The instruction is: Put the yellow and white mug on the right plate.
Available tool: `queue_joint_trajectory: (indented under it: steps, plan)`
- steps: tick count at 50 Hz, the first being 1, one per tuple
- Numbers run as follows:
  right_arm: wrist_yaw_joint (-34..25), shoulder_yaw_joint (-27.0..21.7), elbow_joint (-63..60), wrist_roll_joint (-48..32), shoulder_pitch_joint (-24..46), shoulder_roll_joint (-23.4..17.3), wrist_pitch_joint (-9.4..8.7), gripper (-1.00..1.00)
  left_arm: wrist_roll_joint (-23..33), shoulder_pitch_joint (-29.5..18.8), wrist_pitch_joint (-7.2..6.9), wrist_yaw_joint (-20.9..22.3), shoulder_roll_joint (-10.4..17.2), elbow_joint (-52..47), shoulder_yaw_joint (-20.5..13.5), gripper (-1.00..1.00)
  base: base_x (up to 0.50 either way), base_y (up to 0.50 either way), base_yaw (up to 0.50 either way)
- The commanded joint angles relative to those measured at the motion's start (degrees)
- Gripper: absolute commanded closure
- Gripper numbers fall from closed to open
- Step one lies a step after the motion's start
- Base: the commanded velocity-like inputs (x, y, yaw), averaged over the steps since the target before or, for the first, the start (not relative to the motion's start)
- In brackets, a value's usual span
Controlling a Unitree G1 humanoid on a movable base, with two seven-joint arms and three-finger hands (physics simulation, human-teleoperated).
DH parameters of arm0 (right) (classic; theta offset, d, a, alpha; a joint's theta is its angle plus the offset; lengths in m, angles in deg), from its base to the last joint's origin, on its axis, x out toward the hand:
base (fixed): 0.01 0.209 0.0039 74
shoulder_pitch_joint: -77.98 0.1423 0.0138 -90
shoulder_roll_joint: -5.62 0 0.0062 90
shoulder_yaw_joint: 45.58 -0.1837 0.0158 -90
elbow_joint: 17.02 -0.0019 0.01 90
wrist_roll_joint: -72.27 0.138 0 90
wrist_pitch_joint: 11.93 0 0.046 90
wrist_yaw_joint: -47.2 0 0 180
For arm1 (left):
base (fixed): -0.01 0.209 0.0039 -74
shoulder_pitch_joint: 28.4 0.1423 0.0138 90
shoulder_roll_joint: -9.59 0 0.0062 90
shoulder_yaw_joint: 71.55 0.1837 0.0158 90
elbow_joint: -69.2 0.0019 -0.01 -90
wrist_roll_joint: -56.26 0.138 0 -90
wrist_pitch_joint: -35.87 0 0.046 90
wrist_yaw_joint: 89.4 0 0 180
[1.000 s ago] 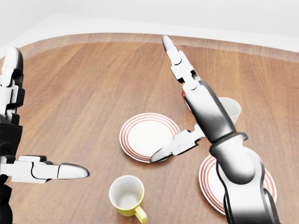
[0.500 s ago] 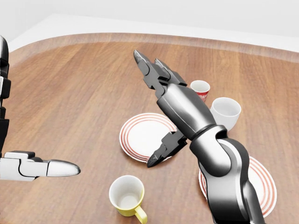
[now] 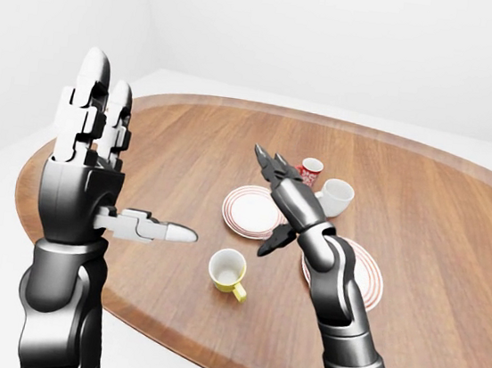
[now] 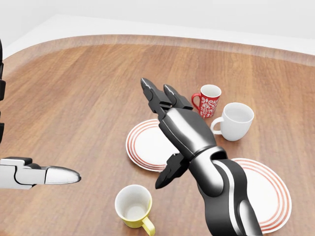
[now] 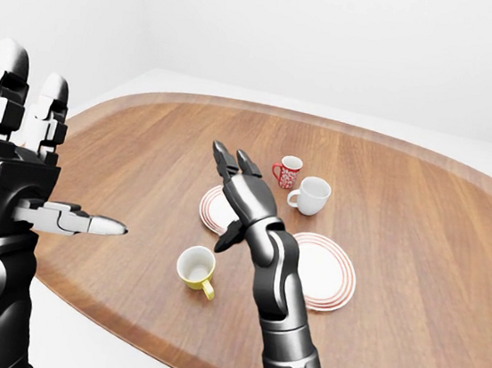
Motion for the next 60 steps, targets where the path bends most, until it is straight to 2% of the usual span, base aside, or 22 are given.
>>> queue_joint_trajectory:
  steps: [1, 23, 49, 60]
  plan:
    - [3.13, 0.8, 4.75, -2.75, -1.33, 0.87, 0.0, -1.0, -0.17, 0.04, 0.0, 0.07, 0.1, 0.02, -0.19, -1.0, 0.0, 0.0, 0.0]
    - [7.23, 0.78, 18.61, -1.22, 2.59, 1.51, 0.0, -1.0, -0.81, -0.51, 0.0, 0.17, 0.27, -2.02, -0.37, -1.0, 0.0, 0.0, 0.0]
    - [8.45, 2.39, 21.86, -2.85, 1.66, 2.91, 0.0, -1.0, -1.32, -0.68, 0.0, -0.02, 0.3, -3.54, -0.55, -1.0, 0.0, 0.0, 0.0]
    - [9.47, 2.49, 26.68, -2.7, 3.82, 3.43, 0.0, -1.0, -2.38, -1.59, 0.0, -0.3, 0.74, -4.97, -1.42, -1.0, 0.0, 0.0, 0.0]
